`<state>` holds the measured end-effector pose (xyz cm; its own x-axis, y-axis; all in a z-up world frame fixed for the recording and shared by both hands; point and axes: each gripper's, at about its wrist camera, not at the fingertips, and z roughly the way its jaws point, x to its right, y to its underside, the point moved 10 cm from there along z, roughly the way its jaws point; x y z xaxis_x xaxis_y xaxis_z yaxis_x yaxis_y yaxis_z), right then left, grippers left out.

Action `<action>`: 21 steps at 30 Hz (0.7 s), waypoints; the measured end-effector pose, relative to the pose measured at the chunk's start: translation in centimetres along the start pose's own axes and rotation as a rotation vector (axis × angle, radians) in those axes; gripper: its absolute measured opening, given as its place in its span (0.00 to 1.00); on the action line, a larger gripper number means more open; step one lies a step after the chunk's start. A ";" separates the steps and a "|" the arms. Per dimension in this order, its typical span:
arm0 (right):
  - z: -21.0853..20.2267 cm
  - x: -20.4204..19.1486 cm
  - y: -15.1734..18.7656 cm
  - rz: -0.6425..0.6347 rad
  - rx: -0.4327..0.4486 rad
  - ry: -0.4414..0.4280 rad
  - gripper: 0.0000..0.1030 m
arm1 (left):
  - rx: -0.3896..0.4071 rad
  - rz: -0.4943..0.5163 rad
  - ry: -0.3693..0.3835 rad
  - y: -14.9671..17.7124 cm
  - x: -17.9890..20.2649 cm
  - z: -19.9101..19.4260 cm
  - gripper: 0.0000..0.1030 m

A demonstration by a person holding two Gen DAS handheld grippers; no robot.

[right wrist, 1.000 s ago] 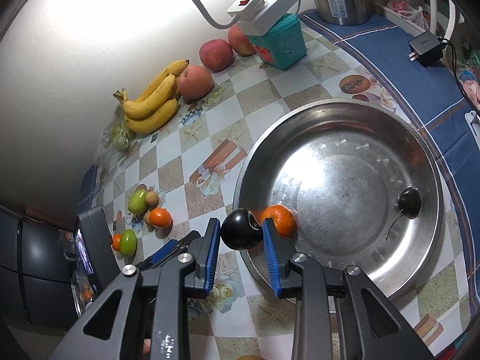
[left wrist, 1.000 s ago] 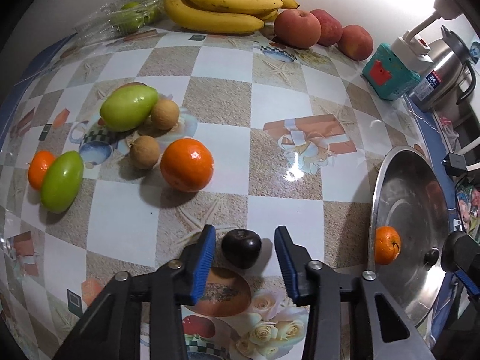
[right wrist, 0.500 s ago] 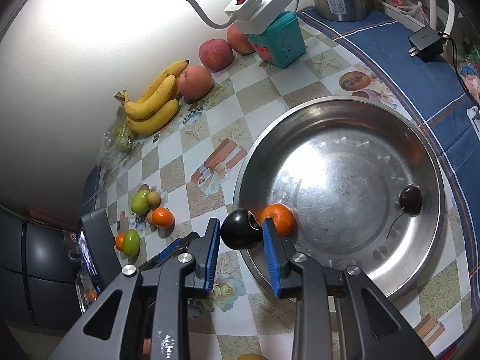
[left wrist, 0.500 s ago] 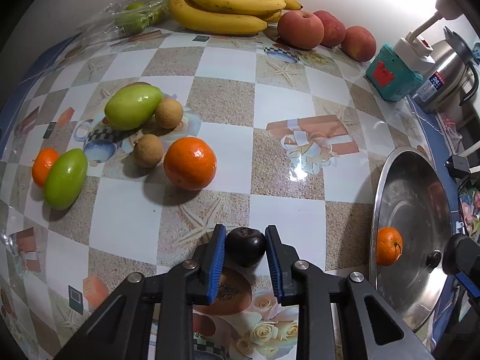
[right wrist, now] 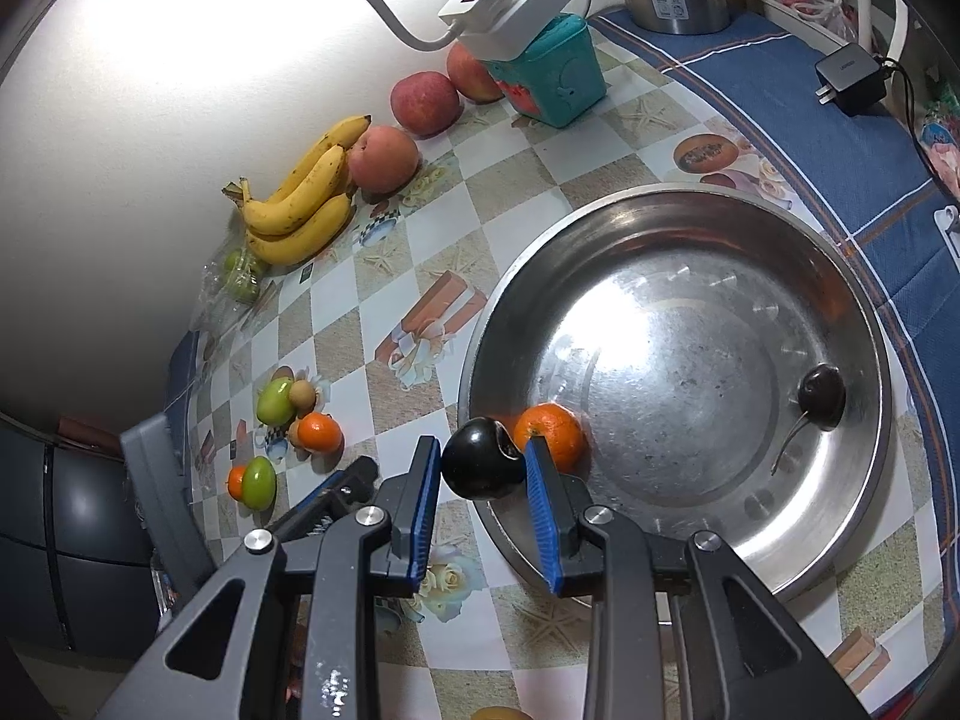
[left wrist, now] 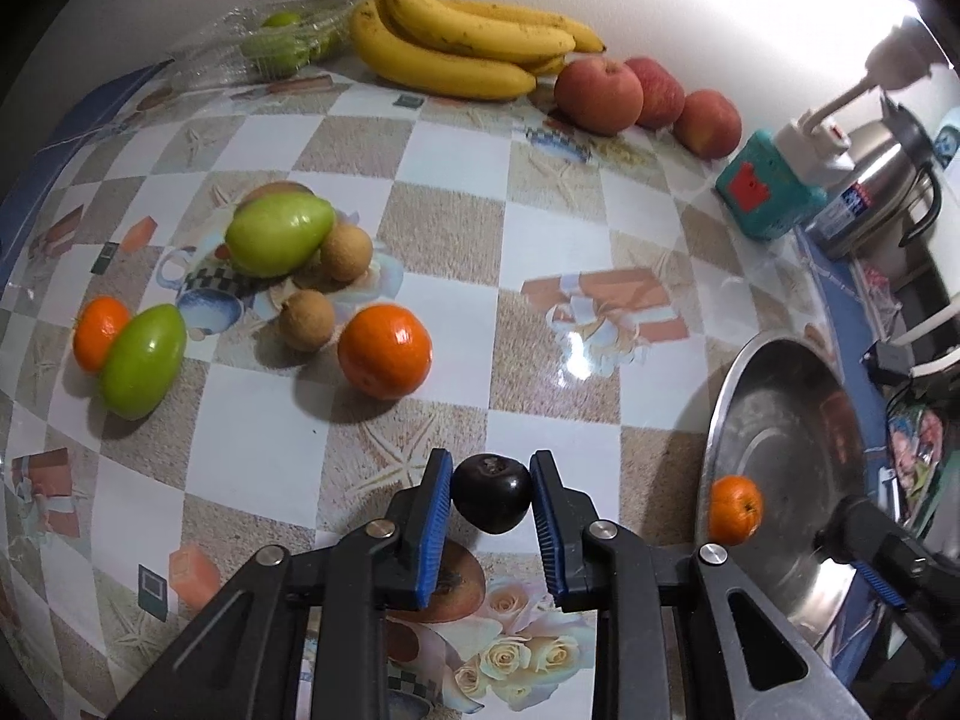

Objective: Organize fruits
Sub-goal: 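Carry both held plums over the steel plate with both tools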

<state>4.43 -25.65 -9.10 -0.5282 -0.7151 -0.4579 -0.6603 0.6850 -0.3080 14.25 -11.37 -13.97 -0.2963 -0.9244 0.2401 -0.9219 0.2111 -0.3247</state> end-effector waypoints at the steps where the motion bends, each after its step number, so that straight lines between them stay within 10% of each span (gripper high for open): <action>1: 0.0 0.0 0.0 0.001 -0.001 0.001 0.29 | 0.008 -0.003 0.007 -0.1 0.1 -0.4 0.28; 21: -1.7 8.5 -2.1 0.192 0.043 0.087 0.29 | 0.077 0.217 0.165 1.7 9.5 -4.5 0.28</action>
<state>0.46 -33.42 -10.92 -0.6873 -0.5788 -0.4389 -0.5206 0.8139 -0.2581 8.73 -18.33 -8.13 -0.5271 -0.7949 0.3006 -0.8127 0.3680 -0.4518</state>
